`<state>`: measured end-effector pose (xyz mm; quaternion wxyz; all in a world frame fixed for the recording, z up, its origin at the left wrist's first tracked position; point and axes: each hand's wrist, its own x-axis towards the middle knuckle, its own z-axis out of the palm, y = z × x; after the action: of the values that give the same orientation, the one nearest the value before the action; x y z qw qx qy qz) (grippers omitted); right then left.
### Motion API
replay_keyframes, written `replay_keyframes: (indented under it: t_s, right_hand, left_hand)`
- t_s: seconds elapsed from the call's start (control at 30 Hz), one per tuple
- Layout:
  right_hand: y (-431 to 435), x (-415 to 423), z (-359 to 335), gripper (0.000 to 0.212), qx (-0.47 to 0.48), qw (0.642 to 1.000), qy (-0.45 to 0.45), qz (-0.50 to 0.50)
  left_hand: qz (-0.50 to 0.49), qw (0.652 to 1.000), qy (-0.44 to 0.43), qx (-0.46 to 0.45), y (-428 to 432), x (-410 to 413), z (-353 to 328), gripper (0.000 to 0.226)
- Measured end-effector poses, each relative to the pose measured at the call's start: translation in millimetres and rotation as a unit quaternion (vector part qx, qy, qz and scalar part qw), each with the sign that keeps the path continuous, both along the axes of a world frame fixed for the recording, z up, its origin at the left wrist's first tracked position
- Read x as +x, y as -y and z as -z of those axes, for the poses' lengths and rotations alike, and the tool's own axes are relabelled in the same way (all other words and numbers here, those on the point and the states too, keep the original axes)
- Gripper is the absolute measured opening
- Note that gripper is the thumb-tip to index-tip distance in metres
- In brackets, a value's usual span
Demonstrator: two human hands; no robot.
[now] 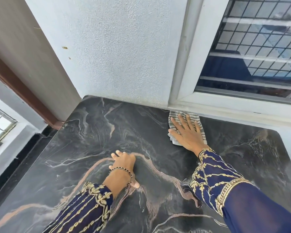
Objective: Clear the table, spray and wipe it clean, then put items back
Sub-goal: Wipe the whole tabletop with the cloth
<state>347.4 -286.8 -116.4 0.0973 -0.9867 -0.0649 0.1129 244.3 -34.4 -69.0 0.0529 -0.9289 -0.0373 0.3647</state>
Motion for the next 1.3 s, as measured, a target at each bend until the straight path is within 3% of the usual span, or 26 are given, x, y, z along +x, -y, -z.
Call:
replay_keyframes:
  t_s: [0.2, 0.33, 0.43, 0.57, 0.87, 1.3]
  right_hand:
    - [-18, -69, 8, 0.068, -0.016, 0.998, 0.025, -0.050]
    - [-38, -135, 8, 0.066, -0.023, 0.996, 0.051, -0.070]
    - [-54, -200, 4, 0.066, -0.032, 0.994, 0.036, -0.094]
    - [-69, -289, 2, 0.065, -0.037, 0.991, 0.042, -0.126]
    - [-78, -417, 1, 0.052, -0.037, 0.982, 0.054, -0.178]
    - [-24, -435, -15, 0.052, -0.008, 0.980, 0.033, -0.195]
  left_hand:
    - [0.026, 0.999, 0.035, -0.009, -4, -7, -4, 0.116]
    - [0.012, 0.994, 0.085, -0.073, -11, -21, -7, 0.109]
    - [0.034, 0.972, 0.194, -0.127, -22, -58, -6, 0.081]
    - [0.106, 0.947, 0.277, -0.122, -42, -116, 4, 0.047]
    - [0.115, 0.923, 0.302, -0.210, -57, -206, -5, 0.024]
    - [0.188, 0.934, 0.206, -0.223, 4, -210, -31, 0.026]
